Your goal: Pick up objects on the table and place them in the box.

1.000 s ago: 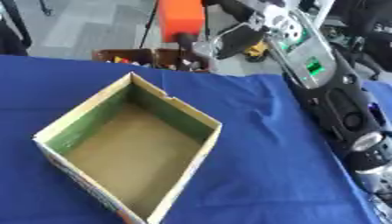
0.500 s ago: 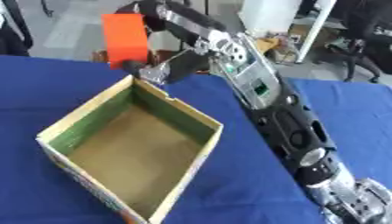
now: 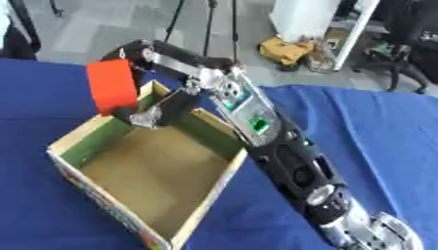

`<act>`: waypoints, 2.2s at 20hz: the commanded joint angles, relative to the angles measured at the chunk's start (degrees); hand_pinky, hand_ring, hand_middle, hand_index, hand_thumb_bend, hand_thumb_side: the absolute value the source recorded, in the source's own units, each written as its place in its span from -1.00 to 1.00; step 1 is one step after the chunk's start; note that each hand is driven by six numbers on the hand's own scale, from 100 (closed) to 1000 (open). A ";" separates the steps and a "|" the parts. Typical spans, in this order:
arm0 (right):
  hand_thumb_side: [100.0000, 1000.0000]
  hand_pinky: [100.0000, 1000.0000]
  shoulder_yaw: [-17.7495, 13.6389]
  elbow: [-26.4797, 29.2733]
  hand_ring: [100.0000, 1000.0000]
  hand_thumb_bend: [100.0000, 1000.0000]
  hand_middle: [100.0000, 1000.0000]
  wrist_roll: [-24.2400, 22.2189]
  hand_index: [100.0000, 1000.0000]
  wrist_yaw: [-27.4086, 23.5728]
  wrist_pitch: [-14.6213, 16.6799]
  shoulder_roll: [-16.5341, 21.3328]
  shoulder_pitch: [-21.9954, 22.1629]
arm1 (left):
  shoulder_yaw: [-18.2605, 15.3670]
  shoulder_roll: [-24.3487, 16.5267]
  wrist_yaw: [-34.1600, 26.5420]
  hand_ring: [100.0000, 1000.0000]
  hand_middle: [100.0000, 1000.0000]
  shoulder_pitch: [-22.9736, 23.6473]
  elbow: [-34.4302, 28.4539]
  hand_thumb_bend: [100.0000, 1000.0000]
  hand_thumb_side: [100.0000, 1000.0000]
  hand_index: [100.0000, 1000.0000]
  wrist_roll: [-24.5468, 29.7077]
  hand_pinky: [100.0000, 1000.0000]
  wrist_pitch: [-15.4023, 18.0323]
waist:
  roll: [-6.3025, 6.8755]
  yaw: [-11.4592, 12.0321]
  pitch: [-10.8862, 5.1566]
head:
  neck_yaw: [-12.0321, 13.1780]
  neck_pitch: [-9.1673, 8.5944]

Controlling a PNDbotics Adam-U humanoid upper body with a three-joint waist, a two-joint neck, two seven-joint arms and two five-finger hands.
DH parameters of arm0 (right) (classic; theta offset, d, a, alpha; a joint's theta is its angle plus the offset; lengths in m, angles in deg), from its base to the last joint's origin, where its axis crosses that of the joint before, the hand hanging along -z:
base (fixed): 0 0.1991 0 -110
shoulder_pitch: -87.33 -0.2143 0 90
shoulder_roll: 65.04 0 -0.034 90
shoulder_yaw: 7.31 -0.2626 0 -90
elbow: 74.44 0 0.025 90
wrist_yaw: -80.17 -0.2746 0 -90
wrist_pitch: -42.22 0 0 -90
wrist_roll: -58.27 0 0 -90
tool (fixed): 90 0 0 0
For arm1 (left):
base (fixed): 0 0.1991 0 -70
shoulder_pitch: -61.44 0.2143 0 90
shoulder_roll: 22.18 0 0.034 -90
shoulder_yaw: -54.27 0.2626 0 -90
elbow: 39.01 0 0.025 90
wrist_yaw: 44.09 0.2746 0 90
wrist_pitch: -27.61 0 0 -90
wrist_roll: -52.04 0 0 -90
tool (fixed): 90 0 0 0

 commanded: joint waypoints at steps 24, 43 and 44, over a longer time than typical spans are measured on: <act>-0.82 0.38 2.77 -6.15 0.35 -1.00 0.22 -7.28 0.39 19.83 9.90 -0.62 3.11 | -0.44 -1.67 -0.42 0.36 0.61 -0.89 -1.07 -1.00 0.70 0.78 -0.13 -0.01 -0.15 | -0.36 -0.52 -1.82 | -0.15 -0.25; 0.22 0.73 -3.55 7.06 0.70 0.33 0.59 -0.01 0.83 8.62 3.31 4.52 1.63 | -0.59 -1.66 -0.17 0.36 0.61 -0.04 -1.07 -1.00 0.69 0.79 -0.23 -0.01 -0.09 | 0.38 -1.95 -2.25 | 0.12 0.57; 0.24 0.74 -4.31 8.87 0.70 0.31 0.58 1.26 0.84 6.38 2.17 5.42 1.48 | -0.63 -1.69 -0.14 0.36 0.61 0.06 -1.07 -1.00 0.69 0.79 -0.28 -0.01 -0.06 | 0.45 -2.13 -2.30 | 0.27 0.70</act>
